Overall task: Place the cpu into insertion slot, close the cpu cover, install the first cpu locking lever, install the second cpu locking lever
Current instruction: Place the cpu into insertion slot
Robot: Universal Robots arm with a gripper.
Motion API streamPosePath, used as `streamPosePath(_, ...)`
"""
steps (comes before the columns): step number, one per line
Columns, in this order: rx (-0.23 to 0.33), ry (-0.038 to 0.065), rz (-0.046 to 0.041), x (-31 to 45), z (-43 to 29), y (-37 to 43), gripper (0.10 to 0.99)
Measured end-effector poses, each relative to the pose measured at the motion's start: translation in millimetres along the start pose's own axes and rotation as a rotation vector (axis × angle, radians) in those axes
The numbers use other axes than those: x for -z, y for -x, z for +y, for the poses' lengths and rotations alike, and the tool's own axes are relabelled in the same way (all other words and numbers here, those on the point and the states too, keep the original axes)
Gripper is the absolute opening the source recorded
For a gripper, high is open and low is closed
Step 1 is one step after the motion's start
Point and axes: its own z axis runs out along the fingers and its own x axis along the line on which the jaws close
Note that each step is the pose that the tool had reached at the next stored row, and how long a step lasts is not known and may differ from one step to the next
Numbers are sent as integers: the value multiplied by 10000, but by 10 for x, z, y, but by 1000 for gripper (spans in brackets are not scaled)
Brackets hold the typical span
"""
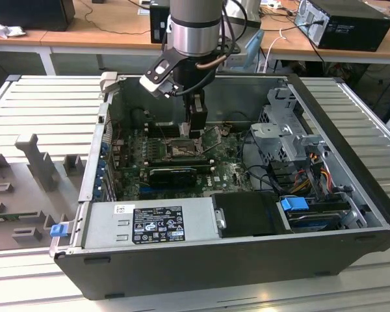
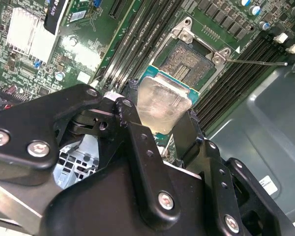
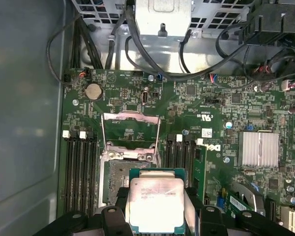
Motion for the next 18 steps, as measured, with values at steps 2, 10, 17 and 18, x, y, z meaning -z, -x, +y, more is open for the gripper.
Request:
streamPosePath(2,0,-19,-10,-30,2,-10,529)
streamPosePath(10,-36,-37,-10,-204,-2,-83,529)
streamPosePath(17,-28,-37,-10,-368,-101,-122,529)
streamPosePath(18,-29,-36,-9,-384,-106,-129,529)
